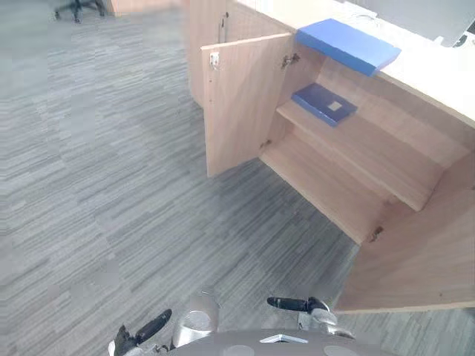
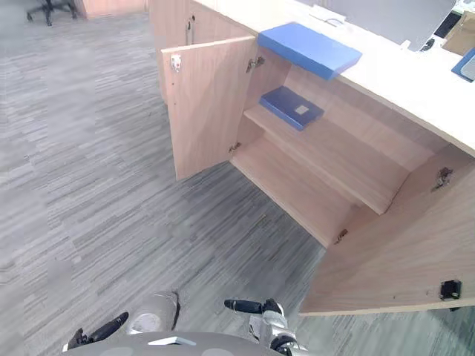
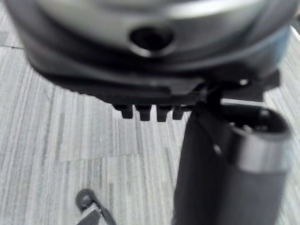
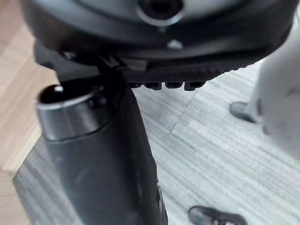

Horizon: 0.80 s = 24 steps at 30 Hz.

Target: Walk over to the cabinet, pick up the folder, carry it to the office cabinet, place the folder inside the office cabinet, then close the office cabinet door

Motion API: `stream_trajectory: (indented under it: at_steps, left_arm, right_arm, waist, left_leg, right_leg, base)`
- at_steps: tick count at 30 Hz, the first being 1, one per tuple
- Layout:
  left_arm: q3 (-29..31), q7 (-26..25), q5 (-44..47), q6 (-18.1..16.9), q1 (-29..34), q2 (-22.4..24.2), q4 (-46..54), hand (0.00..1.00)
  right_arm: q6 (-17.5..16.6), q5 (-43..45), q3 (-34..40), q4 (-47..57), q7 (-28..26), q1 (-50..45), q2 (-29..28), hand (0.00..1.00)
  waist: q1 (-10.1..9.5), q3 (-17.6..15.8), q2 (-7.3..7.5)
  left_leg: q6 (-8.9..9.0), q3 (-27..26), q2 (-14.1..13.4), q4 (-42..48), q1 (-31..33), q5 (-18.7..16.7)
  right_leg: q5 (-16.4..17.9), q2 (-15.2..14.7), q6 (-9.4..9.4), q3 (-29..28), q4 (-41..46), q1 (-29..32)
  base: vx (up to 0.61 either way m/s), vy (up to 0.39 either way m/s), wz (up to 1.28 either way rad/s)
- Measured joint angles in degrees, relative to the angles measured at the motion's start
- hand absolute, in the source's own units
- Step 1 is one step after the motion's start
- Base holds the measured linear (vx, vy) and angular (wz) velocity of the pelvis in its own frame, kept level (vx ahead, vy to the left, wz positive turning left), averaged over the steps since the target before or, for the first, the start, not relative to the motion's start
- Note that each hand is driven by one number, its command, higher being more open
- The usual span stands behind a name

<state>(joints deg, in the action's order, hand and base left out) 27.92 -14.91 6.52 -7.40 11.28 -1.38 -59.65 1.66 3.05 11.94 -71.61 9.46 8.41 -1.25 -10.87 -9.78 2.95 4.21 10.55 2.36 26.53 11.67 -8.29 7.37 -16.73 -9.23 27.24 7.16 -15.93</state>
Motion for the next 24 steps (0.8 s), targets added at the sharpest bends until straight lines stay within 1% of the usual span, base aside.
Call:
stream_trajectory:
  at_steps: [1,2,3,4,5,6,7,8,9,10,11,12,13,14,15,16,17,18,19,20,21,23,24]
  left_arm:
    - [0.02,0.01,0.01,0.05,-0.02,0.77,-0.18,1.00]
    - [-0.10,0.30,0.02,0.46,0.36,1.80,-1.25,1.00]
    - [0.15,0.56,0.43,0.73,0.62,2.28,-1.55,1.00]
    - [-0.03,0.42,0.34,1.44,1.58,2.20,-1.72,1.00]
    - [-0.68,0.51,-0.04,1.41,2.97,2.11,-1.68,1.00]
    - [-0.82,0.59,-0.16,1.57,4.42,2.16,-1.73,1.00]
    - [-1.05,0.66,-0.17,1.62,5.21,2.16,-1.74,1.00]
    - [-1.15,1.07,-0.32,1.86,7.11,2.14,-1.77,1.00]
    - [-1.05,1.39,-0.39,2.31,8.41,2.00,-1.80,1.00]
    - [-0.88,1.49,-0.38,2.44,8.85,1.95,-1.84,1.00]
    - [0.03,1.73,-0.40,2.49,9.03,1.90,-1.89,1.00]
    - [1.39,2.13,-0.44,2.45,9.21,1.77,-1.75,1.00]
    - [2.72,2.44,-0.44,2.49,9.26,1.94,-1.73,1.00]
    - [2.89,2.44,-0.44,2.51,9.26,2.01,-1.71,1.00]
    - [2.55,2.49,-0.43,2.53,8.89,1.98,-1.51,1.00]
    - [2.13,2.49,-0.44,2.57,8.38,1.96,-1.49,1.00]
    - [1.55,2.49,-0.44,2.66,7.43,1.97,-1.43,1.00]
    - [0.97,2.48,-0.44,2.81,6.55,1.66,-1.05,1.00]
    - [0.03,2.92,-0.49,2.94,6.19,1.50,-0.20,1.00]
    - [-0.16,2.94,-1.44,3.10,6.16,1.51,0.88,1.00]
    - [-0.06,2.85,-2.09,3.22,6.16,1.57,1.39,1.00]
    - [0.18,2.79,-2.62,3.39,5.94,1.92,2.88,1.00]
    - [0.39,2.75,-2.63,3.42,5.87,2.10,2.90,1.00]
  right_arm:
    - [-0.43,0.46,0.63,-0.18,-0.20,1.04,0.20,1.00]
    - [-0.99,0.60,1.23,0.10,-0.64,2.05,0.76,1.00]
    - [-0.99,0.64,2.28,0.56,-0.79,1.92,1.06,1.00]
    - [-0.99,0.66,5.01,0.44,-1.01,1.40,1.82,1.00]
    - [-0.59,0.69,7.23,-0.21,-1.22,0.84,2.70,1.00]
    - [-0.36,0.69,8.48,-0.26,-1.30,-0.01,3.15,1.00]
    - [-0.33,0.68,9.28,-0.21,-1.30,-0.64,3.31,1.00]
    - [0.02,0.69,10.84,-0.21,-1.20,-2.44,3.40,1.00]
    - [-1.03,1.44,11.69,1.55,-1.28,-3.45,3.54,1.00]
    - [-1.01,2.10,12.25,1.86,-1.34,-3.17,3.47,1.00]
    - [-1.06,2.32,12.50,1.71,-1.32,-3.21,3.46,1.00]
    - [-1.09,2.32,13.22,1.41,-1.36,-3.33,2.97,1.00]
    - [-1.42,2.28,13.63,1.32,-1.38,-3.53,2.21,1.00]
    - [-1.62,2.22,13.71,1.36,-1.42,-3.54,1.88,1.00]
    - [-2.03,2.20,13.88,1.69,-1.45,-3.47,0.99,1.00]
    - [-2.22,2.21,13.70,2.21,-1.49,-3.23,0.28,1.00]
    - [-2.38,2.34,12.77,3.17,-1.53,-3.09,-0.48,1.00]
    - [-2.41,2.40,11.68,4.53,-1.52,-3.07,-1.40,1.00]
    - [-2.51,2.31,9.56,5.75,-1.32,-2.95,-2.17,1.00]
    - [-2.50,2.34,7.42,6.72,-1.09,-3.21,-2.22,1.00]
    - [-2.39,2.38,6.92,6.68,-1.06,-3.17,-2.23,1.00]
    - [-1.99,2.37,5.62,6.24,-0.32,-3.09,-1.96,1.00]
    - [-1.99,2.31,5.48,6.09,-0.02,-3.07,-1.92,1.00]
  waist:
    - [-0.28,0.79,-0.26]
    - [-0.54,1.05,-1.12]
    - [-0.49,1.29,-1.60]
    - [-0.27,1.70,-2.26]
    - [-0.26,1.76,-2.23]
    - [-0.18,1.67,-2.00]
    - [-0.16,1.83,-1.98]
    - [0.29,2.03,-1.90]
    - [0.98,2.44,-2.04]
    - [1.75,2.48,-2.10]
    - [2.48,2.48,-2.31]
    - [2.33,2.44,-2.46]
    - [2.16,2.54,-2.90]
    - [2.08,2.53,-2.94]
    - [1.42,2.46,-3.09]
    - [1.36,2.26,-2.71]
    - [1.48,1.85,-2.09]
    - [1.40,1.23,-1.31]
    - [1.23,0.62,-0.38]
    - [1.13,0.31,0.38]
    - [1.00,0.32,0.51]
    - [0.72,0.16,0.88]
    - [0.53,0.16,0.81]
  left_leg:
    - [-0.36,1.47,1.29,0.34,0.18,-1.78]
    - [-0.99,1.54,3.75,1.73,0.97,-2.55]
    - [-1.79,1.44,4.71,1.92,0.98,-3.03]
    - [-2.57,0.81,6.87,1.91,0.46,-3.45]
    - [-3.78,-0.41,9.40,0.89,-1.24,-3.78]
    - [-5.15,-1.39,10.93,-0.04,-2.52,-3.64]
    - [-5.84,-1.93,11.87,-1.00,-3.52,-3.46]
    - [-7.58,-2.75,13.35,-3.75,-6.16,-2.51]
    - [-9.31,-3.21,14.03,-5.95,-8.14,-1.52]
    - [-10.13,-3.29,14.09,-6.75,-9.17,-1.07]
    - [-10.74,-3.23,13.93,-7.67,-10.80,-0.82]
    - [-11.35,-3.18,13.20,-8.78,-12.85,-0.87]
    - [-11.85,-3.12,11.94,-9.53,-14.79,-1.17]
    - [-12.19,-2.89,11.41,-9.85,-15.64,-1.28]
    - [-13.30,-2.58,10.24,-10.56,-17.08,-1.02]
    - [-13.44,-2.19,9.61,-10.92,-17.42,-1.04]
    - [-13.48,-1.41,9.31,-11.15,-17.60,-1.07]
    - [-13.57,-0.72,9.30,-11.87,-18.15,-1.03]
    - [-13.36,0.01,9.31,-12.38,-18.73,-1.15]
    - [-13.17,0.92,9.44,-13.18,-19.87,-1.25]
    - [-13.12,1.62,9.71,-13.49,-20.19,-1.28]
    - [-12.23,3.45,10.37,-13.67,-20.20,-2.08]
    - [-11.93,3.75,10.22,-13.50,-20.20,-2.64]
  right_leg:
    - [0.03,-0.92,-0.06,0.15,-0.39,0.39]
    - [0.21,-2.99,-0.27,-0.43,-0.29,0.94]
    - [0.27,-4.09,-0.17,-0.76,0.14,0.94]
    - [0.94,-6.83,0.96,-1.00,3.11,1.40]
    - [1.56,-10.56,2.50,-2.54,8.69,3.29]
    - [1.27,-13.37,5.00,-4.64,13.78,5.52]
    - [0.83,-15.22,7.63,-6.02,17.68,7.50]
    - [-1.64,-18.55,13.35,-7.58,24.68,11.14]
    - [-4.77,-20.75,18.73,-8.66,30.07,13.79]
    - [-5.65,-21.20,19.59,-9.18,32.83,14.72]
    - [-6.18,-20.78,19.28,-9.94,35.63,15.52]
    - [-6.21,-18.39,18.62,-9.96,36.86,16.02]
    - [-4.06,-15.34,17.03,-9.41,37.44,15.95]
    - [-1.99,-13.75,14.98,-8.94,37.98,16.07]
    - [2.74,-9.45,12.04,-8.49,39.27,17.51]
    - [5.30,-6.10,10.53,-8.49,40.05,19.38]
    - [7.02,-3.08,9.19,-8.14,40.52,21.50]
    - [7.61,-1.05,8.19,-6.47,40.73,23.31]
    - [7.72,0.56,7.38,-2.51,39.75,25.04]
    - [7.23,0.96,6.80,3.61,35.68,24.89]
    - [6.98,0.84,7.11,5.52,33.07,24.65]
    - [4.86,0.26,9.96,9.00,23.65,23.60]
    - [3.83,0.31,11.15,9.91,22.30,23.21]
  base:
    - [0.06,0.247,-0.37]
    - [0.03,0.206,-0.25]
    - [0.02,0.332,-0.06]
    - [0.01,0.287,0.00]
    - [0.02,0.351,-0.10]
    - [0.02,0.247,-0.28]
    - [0.04,0.299,-0.36]
    - [0.07,0.292,-0.32]
    - [0.07,0.227,-0.20]
    - [0.09,0.177,-0.02]
    - [0.10,0.098,-0.02]
    - [0.15,0.121,-0.16]
    - [0.14,0.067,-0.24]
    - [0.14,0.031,-0.28]
    - [0.13,-0.010,-0.19]
    - [0.13,-0.049,-0.06]
    - [0.09,-0.075,0.16]
    - [0.07,-0.121,0.36]
    - [0.12,-0.196,0.62]
    - [0.13,-0.209,0.64]
    - [0.15,-0.183,0.63]
    - [0.15,-0.152,0.44]
    - [0.25,-0.207,0.29]
